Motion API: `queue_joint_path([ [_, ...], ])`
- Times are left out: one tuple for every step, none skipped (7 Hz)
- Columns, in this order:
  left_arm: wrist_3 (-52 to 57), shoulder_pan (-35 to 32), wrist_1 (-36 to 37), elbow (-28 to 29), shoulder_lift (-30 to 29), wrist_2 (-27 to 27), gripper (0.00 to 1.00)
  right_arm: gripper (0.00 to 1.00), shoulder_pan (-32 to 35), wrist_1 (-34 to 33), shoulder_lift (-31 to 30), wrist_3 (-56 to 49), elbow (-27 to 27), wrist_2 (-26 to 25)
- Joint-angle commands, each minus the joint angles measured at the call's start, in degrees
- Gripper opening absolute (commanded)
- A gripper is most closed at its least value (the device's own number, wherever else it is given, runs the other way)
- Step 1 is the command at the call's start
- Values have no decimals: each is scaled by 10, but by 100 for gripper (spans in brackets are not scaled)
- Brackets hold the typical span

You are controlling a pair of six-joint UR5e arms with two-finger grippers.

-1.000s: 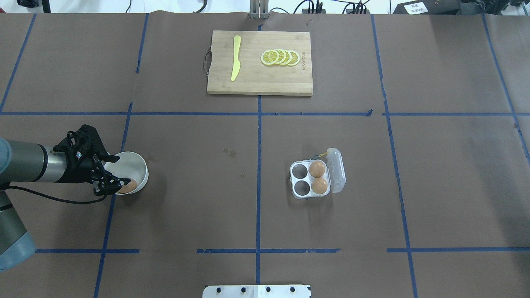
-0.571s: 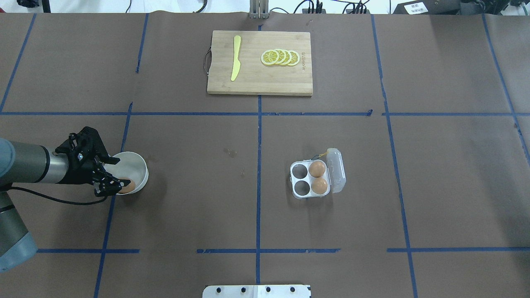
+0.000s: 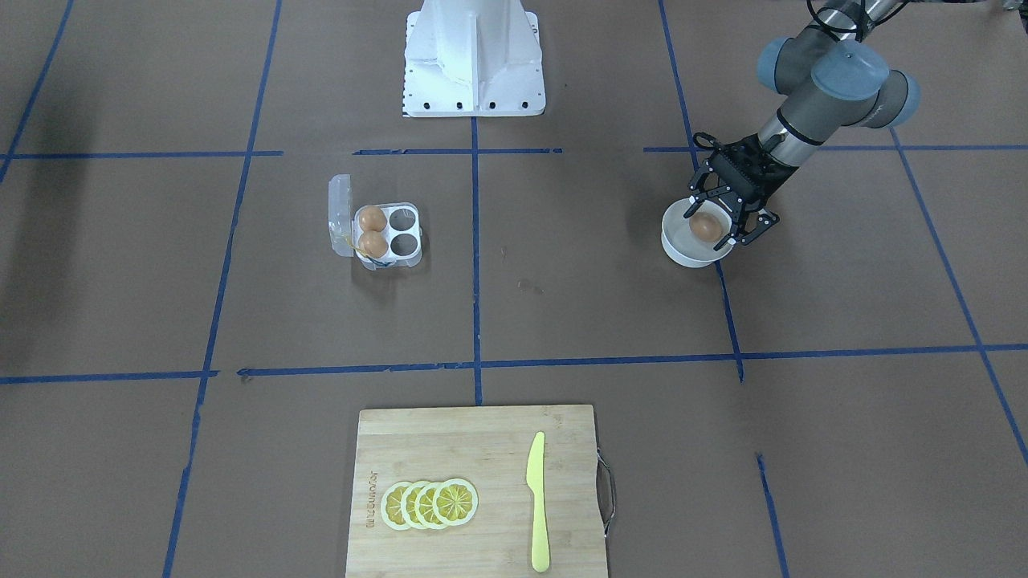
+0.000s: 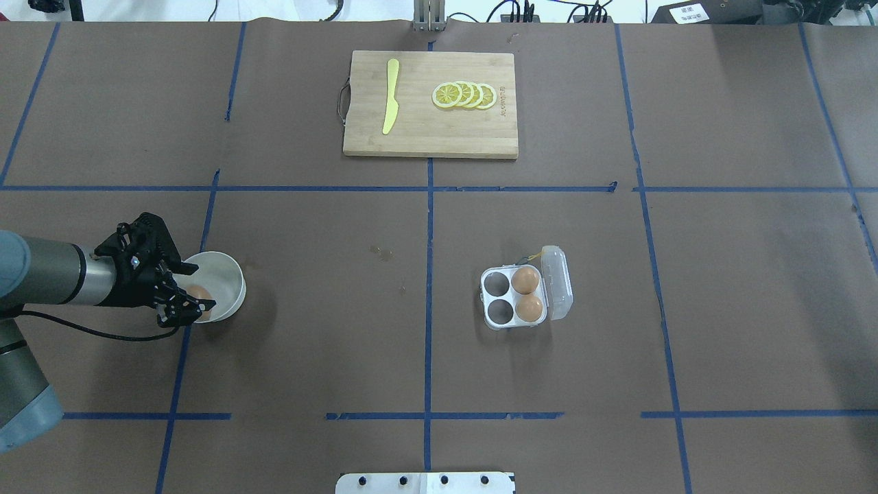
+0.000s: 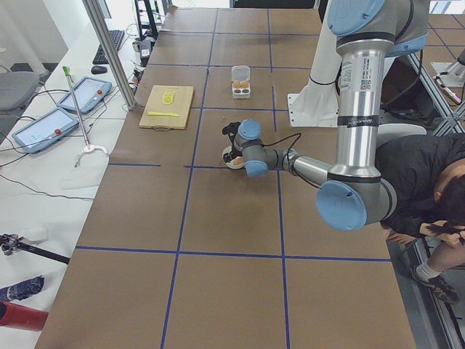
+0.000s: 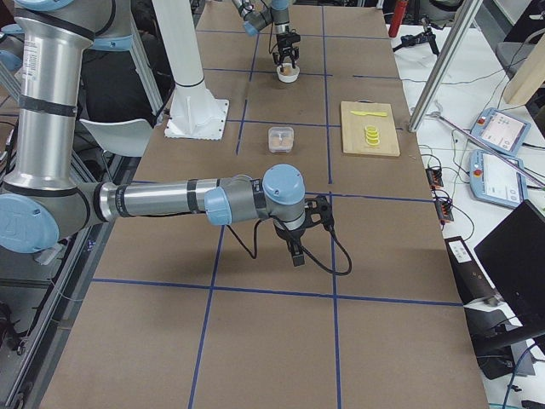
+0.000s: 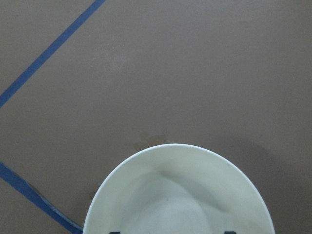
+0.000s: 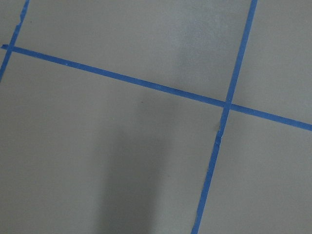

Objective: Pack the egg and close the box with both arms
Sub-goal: 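Close the left gripper around the brown egg inside the bowl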

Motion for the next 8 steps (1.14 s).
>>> queue_joint_path([
  [0,1,0,4,0,0,77,100,0,0,0,0,-1,0],
  [0,5,0,5,0,0,77,100,0,0,0,0,-1,0],
  [0,5,0,7,0,1,80,100,0,0,0,0,-1,0],
  [0,7,0,7,-1,1,87,100,0,0,0,0,-1,0],
  [0,8,0,8,0,1,87,100,0,0,0,0,-1,0],
  [0,8,0,8,0,1,87,100,0,0,0,0,-2,0],
  [0,10,0,13,-1,1,86,100,0,0,0,0,-2,0],
  [0,13,0,13,-1,6,85,100,0,0,0,0,-2,0],
])
